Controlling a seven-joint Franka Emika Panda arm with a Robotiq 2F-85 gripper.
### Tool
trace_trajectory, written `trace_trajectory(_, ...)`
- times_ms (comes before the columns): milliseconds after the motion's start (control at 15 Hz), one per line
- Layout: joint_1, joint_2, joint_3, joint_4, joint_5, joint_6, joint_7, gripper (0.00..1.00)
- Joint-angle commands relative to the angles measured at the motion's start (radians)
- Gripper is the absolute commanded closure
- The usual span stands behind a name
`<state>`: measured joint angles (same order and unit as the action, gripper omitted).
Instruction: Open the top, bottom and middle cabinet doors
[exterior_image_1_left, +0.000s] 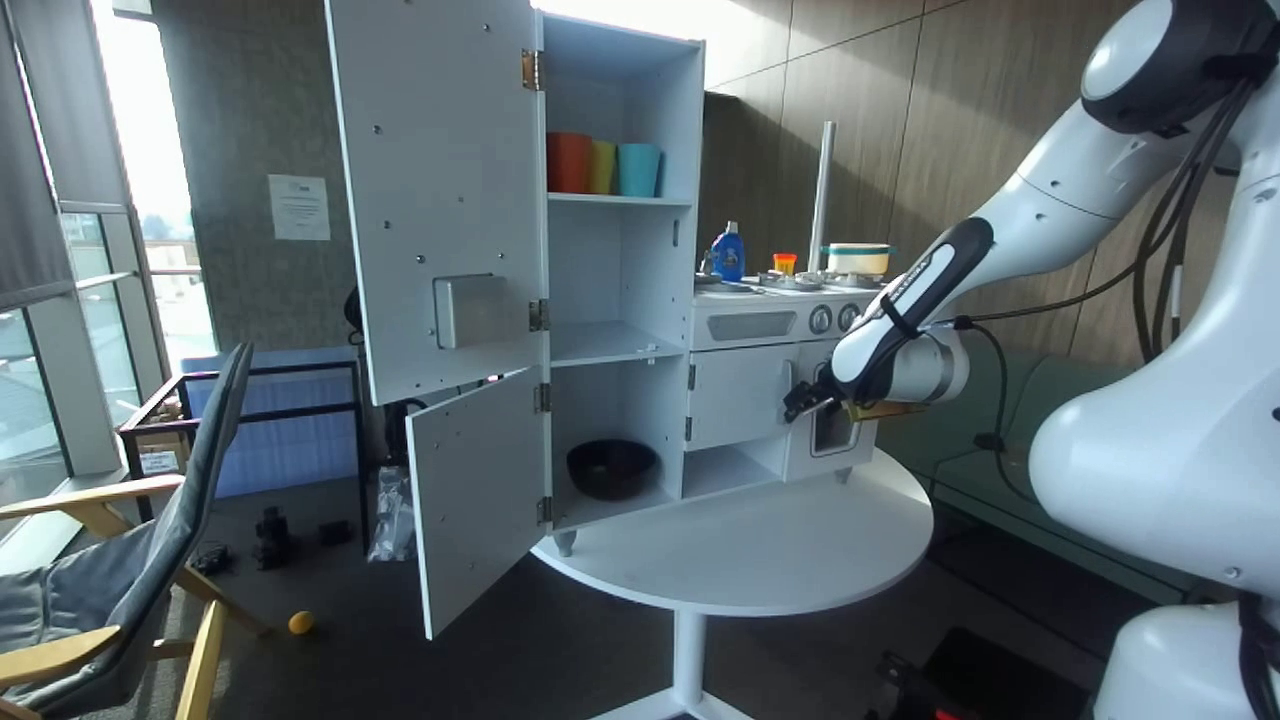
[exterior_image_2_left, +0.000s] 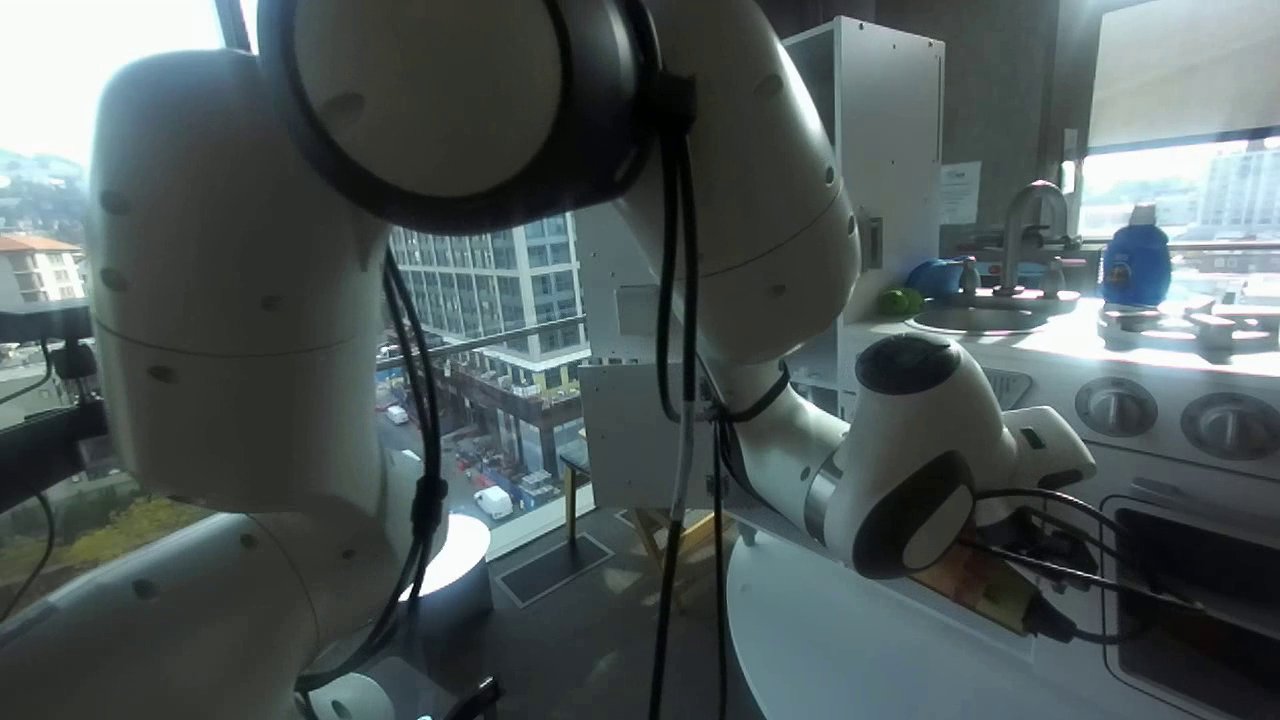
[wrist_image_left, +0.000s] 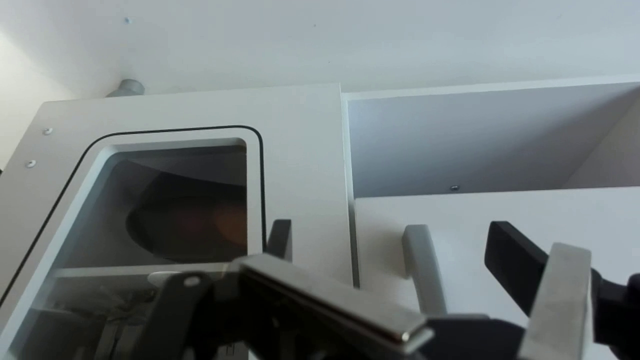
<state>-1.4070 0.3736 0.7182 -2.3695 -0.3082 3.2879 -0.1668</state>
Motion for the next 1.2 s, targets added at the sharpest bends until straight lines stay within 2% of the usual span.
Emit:
trace_trajectory(0, -0.167, 0.065, 0.148, 0.027, -0.048, 0.035, -0.021, 0.00)
trace_trajectory(467, -0.360, 0.140, 0.300, 0.044, -0.157, -0.013, -0.084, 0.00)
trace_trajectory(867, -0.463, 0.192, 0.385, 0.039, -0.228, -0.091, -0.168, 0.00)
trace_trajectory(1133, -0.509, 0.229, 0.438, 0.040, -0.220, -0.122, -0.196, 0.00)
